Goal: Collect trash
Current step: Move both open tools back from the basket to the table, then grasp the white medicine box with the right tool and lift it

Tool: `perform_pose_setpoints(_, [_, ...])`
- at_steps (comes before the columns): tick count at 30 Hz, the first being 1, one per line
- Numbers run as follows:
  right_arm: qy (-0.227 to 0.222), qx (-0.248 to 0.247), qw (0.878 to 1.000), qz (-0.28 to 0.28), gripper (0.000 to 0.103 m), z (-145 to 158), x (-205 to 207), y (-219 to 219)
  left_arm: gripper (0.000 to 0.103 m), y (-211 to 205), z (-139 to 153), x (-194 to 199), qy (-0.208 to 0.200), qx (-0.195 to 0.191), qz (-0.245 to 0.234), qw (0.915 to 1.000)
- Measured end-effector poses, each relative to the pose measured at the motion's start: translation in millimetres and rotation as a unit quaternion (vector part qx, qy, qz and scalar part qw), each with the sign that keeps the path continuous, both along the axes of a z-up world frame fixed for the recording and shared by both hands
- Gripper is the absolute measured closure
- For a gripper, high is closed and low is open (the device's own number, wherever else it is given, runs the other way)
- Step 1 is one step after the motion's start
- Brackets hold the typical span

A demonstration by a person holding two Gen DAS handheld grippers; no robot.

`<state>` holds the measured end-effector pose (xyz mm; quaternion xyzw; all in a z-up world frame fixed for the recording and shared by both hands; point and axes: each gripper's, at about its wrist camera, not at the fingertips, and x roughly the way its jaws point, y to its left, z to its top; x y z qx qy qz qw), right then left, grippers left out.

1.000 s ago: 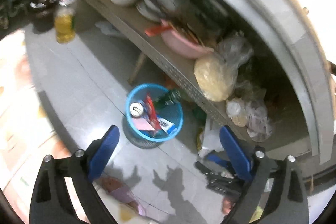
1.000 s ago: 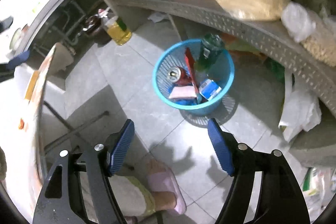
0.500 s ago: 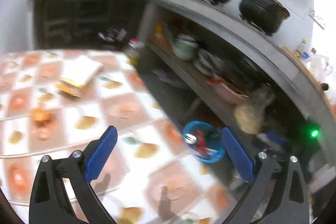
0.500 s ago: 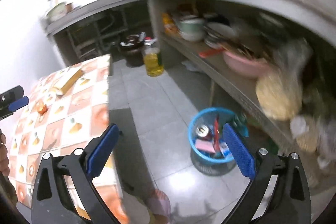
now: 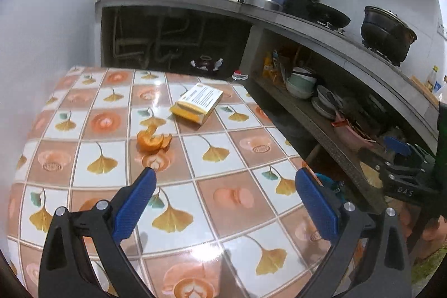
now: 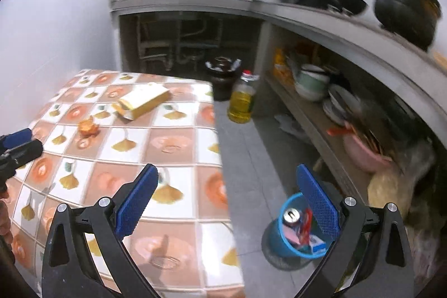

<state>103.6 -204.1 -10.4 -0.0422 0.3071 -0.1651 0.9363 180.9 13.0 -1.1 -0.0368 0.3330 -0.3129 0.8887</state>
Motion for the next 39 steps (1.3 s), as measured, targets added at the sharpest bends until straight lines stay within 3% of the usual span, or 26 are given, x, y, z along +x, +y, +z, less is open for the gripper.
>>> perform_pose_setpoints(5, [-0.003, 0.001, 1.000, 0.024, 0.008, 2, 15, 24, 0.006, 11, -7, -1, 0.014, -0.030, -0.016, 0.9993])
perform_pose_setpoints(12, [0.002, 0.017, 0.999, 0.047, 0.008, 3, 33, 48, 0.006, 28, -9, 1, 0.006, -0.042, 0.000, 0.9991])
perform_pose_setpoints(19, [0.009, 0.032, 0.997, 0.071, 0.008, 1, 47, 64, 0.006, 46, -14, 3, 0.011, -0.085, -0.014, 0.9962])
perform_pose_setpoints(23, [0.010, 0.048, 0.995, 0.083, 0.008, 0, 52, 67, 0.006, 49, -14, 2, 0.000, -0.089, -0.020, 0.9958])
perform_pose_setpoints(29, [-0.031, 0.115, 0.987, 0.108, 0.008, 1, 44, 49, 0.006, 58, -14, 2, -0.013, -0.115, -0.026, 0.9929])
perform_pose_setpoints(35, [-0.013, 0.127, 0.986, 0.108, 0.008, 2, 57, 39, 0.006, 65, -15, 2, -0.026, -0.105, -0.008, 0.9941])
perform_pose_setpoints(39, [0.013, 0.158, 0.978, 0.135, 0.008, 1, 80, 36, 0.006, 72, -21, 7, -0.015, -0.103, 0.008, 0.9945])
